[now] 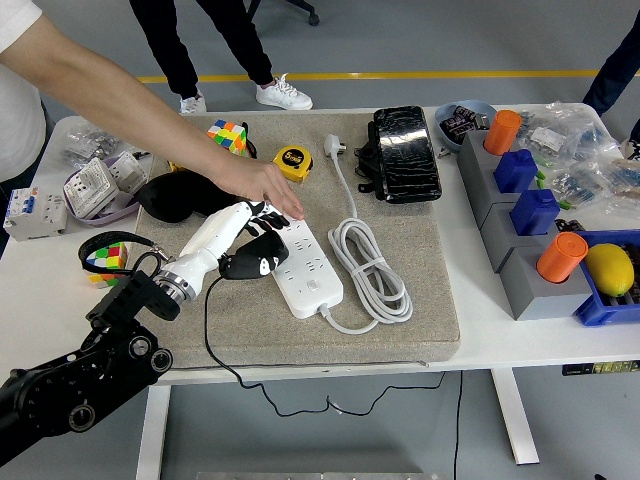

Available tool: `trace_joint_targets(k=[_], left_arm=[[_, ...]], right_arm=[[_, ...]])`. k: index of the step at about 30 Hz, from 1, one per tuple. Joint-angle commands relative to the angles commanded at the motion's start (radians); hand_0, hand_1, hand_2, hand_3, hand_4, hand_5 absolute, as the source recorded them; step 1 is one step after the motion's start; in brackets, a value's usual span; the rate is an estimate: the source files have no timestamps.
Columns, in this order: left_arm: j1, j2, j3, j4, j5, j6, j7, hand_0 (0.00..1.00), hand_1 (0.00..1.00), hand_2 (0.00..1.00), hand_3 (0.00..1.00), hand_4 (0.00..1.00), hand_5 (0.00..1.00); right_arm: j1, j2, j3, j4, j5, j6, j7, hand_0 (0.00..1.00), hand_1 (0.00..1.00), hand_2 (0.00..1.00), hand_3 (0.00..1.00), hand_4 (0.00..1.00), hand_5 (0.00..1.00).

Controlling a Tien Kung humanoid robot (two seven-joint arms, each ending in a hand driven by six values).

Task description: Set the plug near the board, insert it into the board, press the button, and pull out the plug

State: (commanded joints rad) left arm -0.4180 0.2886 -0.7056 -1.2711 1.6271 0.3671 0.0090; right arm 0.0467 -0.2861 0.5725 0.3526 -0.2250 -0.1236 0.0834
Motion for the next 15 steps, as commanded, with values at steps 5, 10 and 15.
trace_joint_targets(k=[5,10,15], left_arm=[[0.005,0.006,-0.021,-0.027,0.007,0.003,-0.002,0.481,0.608,0.621,0.605,0.801,0.067],[0.016,0.013,-0.034,-0.061,0.009,0.001,0.004,0.475,0.597,0.619,0.607,0.806,0.073],[0.034,0.023,-0.053,-0.124,-0.002,-0.008,0.024,0.232,0.330,0.489,0.620,0.814,0.078]], right_arm=[[0.000,0.000,0.002,0.001,-0.001,0.000,0.000,0.573,0.639,0.602,0.538,0.924,0.470],[0.000,0.000,0.002,0.001,-0.002,0.000,0.000,0.574,0.639,0.601,0.538,0.923,0.470],[-0.001,0.000,-0.001,0.001,-0.002,0.001,-0.001,0.574,0.639,0.602,0.538,0.924,0.469]])
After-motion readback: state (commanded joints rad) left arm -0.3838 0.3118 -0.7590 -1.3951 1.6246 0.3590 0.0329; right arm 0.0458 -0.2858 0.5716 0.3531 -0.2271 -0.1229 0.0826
